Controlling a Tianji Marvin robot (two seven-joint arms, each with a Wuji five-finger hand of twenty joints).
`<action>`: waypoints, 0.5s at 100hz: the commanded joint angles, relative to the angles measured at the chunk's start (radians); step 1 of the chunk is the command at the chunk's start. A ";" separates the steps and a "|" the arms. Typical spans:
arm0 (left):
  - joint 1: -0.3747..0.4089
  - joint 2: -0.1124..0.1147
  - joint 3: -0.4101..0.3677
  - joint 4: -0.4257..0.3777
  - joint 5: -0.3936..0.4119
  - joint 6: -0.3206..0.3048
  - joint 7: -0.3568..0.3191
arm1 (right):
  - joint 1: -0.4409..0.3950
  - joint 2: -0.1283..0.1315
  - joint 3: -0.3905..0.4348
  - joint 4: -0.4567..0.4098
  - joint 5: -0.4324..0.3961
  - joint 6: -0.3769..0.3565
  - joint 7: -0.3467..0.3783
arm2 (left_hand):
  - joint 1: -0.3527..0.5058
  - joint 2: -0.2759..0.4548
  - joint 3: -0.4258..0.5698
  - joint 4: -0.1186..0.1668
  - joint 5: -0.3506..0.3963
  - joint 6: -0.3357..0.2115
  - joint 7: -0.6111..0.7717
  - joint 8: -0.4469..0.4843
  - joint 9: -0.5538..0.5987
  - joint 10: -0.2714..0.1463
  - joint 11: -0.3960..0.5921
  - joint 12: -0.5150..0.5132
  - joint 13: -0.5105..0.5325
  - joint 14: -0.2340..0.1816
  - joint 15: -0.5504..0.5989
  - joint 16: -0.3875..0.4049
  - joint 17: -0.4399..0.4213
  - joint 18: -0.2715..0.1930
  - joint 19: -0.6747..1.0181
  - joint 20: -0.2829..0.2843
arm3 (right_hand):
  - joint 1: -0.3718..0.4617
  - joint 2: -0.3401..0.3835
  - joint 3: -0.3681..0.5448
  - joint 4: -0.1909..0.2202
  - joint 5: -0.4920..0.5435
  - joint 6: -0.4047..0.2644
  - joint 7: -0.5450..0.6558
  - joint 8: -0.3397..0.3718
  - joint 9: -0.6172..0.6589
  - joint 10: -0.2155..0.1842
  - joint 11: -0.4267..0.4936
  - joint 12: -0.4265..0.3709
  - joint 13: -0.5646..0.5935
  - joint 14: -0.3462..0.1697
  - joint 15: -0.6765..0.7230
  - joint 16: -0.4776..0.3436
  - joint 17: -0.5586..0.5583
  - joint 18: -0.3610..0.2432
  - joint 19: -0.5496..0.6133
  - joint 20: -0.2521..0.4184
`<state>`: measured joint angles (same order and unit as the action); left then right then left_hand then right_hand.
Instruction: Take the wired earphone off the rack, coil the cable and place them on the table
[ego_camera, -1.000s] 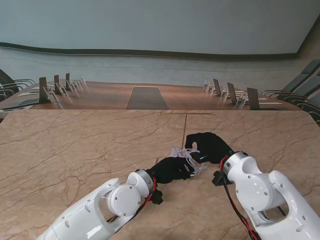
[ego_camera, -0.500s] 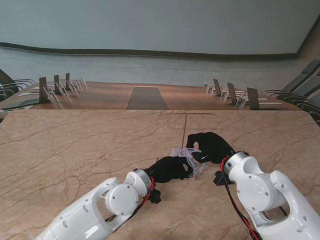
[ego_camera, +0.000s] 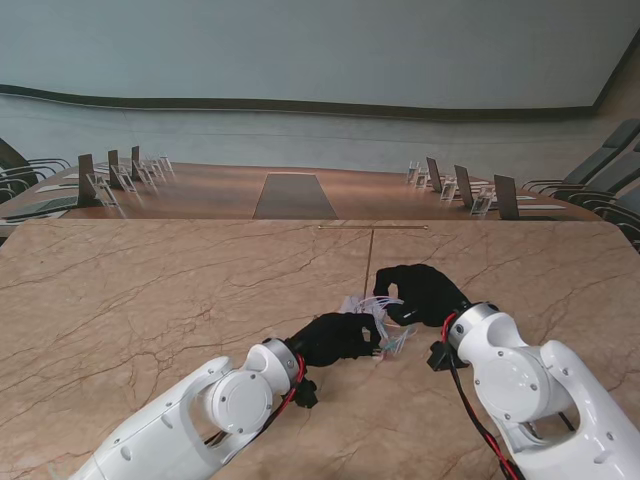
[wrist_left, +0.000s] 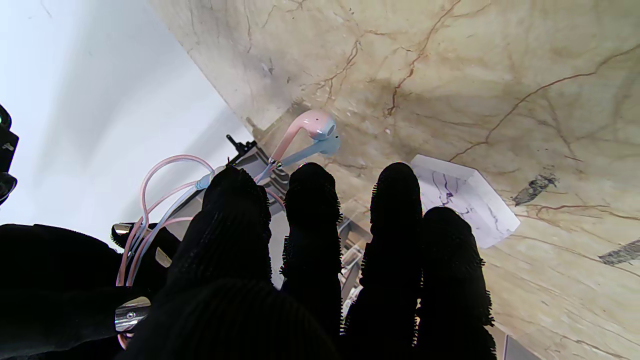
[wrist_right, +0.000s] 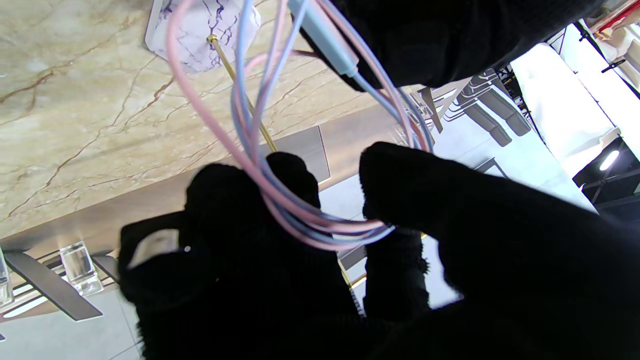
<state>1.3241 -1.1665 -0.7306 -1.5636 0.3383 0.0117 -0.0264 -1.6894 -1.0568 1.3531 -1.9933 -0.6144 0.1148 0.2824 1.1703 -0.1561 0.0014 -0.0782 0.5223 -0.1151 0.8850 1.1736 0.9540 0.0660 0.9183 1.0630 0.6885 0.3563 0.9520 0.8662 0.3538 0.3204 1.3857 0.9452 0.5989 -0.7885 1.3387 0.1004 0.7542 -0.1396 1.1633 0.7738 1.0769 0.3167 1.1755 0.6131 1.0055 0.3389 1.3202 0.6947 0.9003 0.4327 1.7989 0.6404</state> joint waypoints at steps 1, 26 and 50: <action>0.016 0.006 -0.004 -0.009 0.004 0.007 -0.006 | 0.002 -0.003 0.002 0.002 -0.002 -0.002 -0.002 | 0.072 0.040 -0.006 0.012 -0.001 -0.072 0.102 0.057 -0.010 -0.038 0.035 0.022 -0.011 -0.015 0.021 0.019 -0.008 -0.028 0.045 0.024 | 0.048 0.036 0.028 -0.016 0.040 -0.015 0.118 0.004 0.002 0.170 0.035 0.002 0.050 0.168 0.076 0.007 0.061 -0.082 0.117 0.004; 0.042 0.011 -0.028 -0.019 0.016 0.013 -0.003 | 0.013 -0.005 0.005 0.013 0.001 -0.009 -0.012 | 0.073 0.042 -0.009 0.029 -0.025 -0.016 -0.008 -0.190 -0.069 0.000 -0.097 -0.033 -0.044 -0.008 -0.019 0.005 -0.038 -0.026 0.016 0.019 | 0.048 0.038 0.028 -0.015 0.039 -0.016 0.119 0.005 0.001 0.170 0.035 0.002 0.049 0.167 0.076 0.007 0.061 -0.082 0.117 0.005; 0.061 0.018 -0.053 -0.035 0.032 0.010 -0.007 | 0.006 -0.006 0.011 0.016 -0.004 -0.011 -0.017 | -0.235 -0.069 0.183 0.027 -0.133 0.090 -0.094 -0.461 -0.213 0.031 -0.211 -0.197 -0.106 -0.022 -0.056 0.006 -0.086 -0.042 -0.013 0.013 | 0.047 0.037 0.029 -0.014 0.040 -0.019 0.120 0.006 0.001 0.167 0.037 0.003 0.048 0.164 0.078 0.008 0.061 -0.082 0.117 0.005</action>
<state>1.3710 -1.1508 -0.7766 -1.5881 0.3622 0.0249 -0.0370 -1.6755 -1.0586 1.3609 -1.9768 -0.6139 0.1080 0.2696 0.9810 -0.1953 0.1444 -0.0595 0.4119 -0.0376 0.8304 0.7273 0.7683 0.0848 0.7347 0.8928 0.6032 0.3549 0.9065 0.8667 0.2806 0.3037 1.3736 0.9458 0.5989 -0.7885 1.3387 0.1004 0.7542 -0.1396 1.1637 0.7736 1.0769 0.3167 1.1755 0.6131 1.0055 0.3390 1.3202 0.6947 0.9003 0.4328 1.7990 0.6404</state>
